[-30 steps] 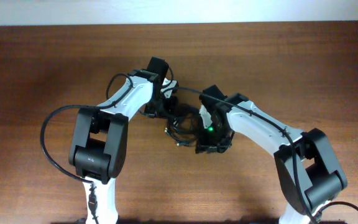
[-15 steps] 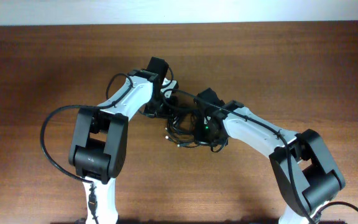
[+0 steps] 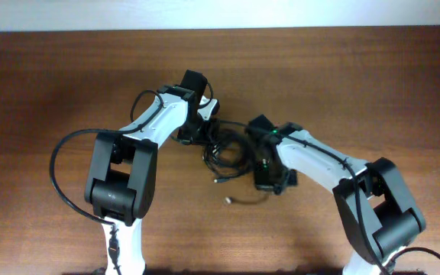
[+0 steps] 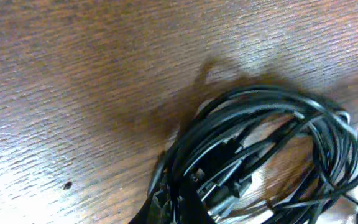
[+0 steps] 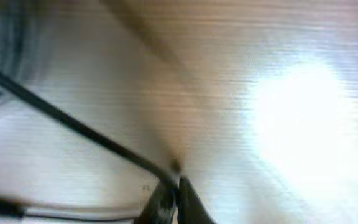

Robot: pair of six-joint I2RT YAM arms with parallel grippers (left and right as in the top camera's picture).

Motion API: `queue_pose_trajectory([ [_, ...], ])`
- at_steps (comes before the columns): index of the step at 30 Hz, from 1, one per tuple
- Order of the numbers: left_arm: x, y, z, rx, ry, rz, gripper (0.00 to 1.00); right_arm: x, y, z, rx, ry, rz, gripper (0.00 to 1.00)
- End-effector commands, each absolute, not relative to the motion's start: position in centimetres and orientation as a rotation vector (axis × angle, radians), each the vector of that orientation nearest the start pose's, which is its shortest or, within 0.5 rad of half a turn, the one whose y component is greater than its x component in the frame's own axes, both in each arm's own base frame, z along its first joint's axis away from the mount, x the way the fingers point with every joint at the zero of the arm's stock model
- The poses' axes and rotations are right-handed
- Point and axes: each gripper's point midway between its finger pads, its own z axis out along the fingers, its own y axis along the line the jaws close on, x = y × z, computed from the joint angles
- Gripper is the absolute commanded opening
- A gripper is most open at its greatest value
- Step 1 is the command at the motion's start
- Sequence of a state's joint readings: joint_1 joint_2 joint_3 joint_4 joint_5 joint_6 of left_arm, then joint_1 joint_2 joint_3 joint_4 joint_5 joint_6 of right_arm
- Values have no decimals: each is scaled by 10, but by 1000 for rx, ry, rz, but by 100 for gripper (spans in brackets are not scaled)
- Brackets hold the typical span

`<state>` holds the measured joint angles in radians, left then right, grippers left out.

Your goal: Untangle cables

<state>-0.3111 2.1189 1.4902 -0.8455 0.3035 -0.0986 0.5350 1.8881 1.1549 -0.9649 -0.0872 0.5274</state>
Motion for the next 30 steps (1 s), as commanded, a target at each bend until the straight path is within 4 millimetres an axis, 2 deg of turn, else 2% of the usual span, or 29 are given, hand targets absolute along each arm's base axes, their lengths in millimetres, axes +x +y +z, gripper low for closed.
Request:
queue_pose_trajectory([
  [1,380,-170,2,325,3062,-470,2,248,135,20,-229,3343,-48,4],
  [3,380,-170,2,325,3062,-470,2,253,128,27,-344,3333,-58,4],
  [5,380,-170,2,325,3062,-470,2,271,119,29,-360,3266,-130,4],
  [6,380,-170,2,325,3062,-470,2,278,124,28,-355,3240,-99,4],
  [8,380,-170,2,325,3062,-470,2,281,147,27,-346,3226,98,4],
  [10,380,-170,2,325,3062,-470,2,274,181,33,-345,3233,420,4],
  [12,380,-170,2,325,3062,-470,2,267,193,37,-349,3246,545,4],
  [18,380,-170,2,325,3062,-470,2,244,216,35,-479,3260,573,4],
  [19,380,-170,2,325,3061,-470,2,240,225,35,-526,3245,575,4],
  [23,380,-170,2,325,3062,-469,2,236,242,35,-474,3242,575,4],
  [25,380,-170,2,325,3062,-470,2,238,242,35,-468,3236,580,11],
  [27,380,-170,2,325,3062,-470,2,240,242,37,-439,3242,635,26],
  [30,380,-170,2,325,3062,-470,2,241,246,45,-373,3247,806,26],
])
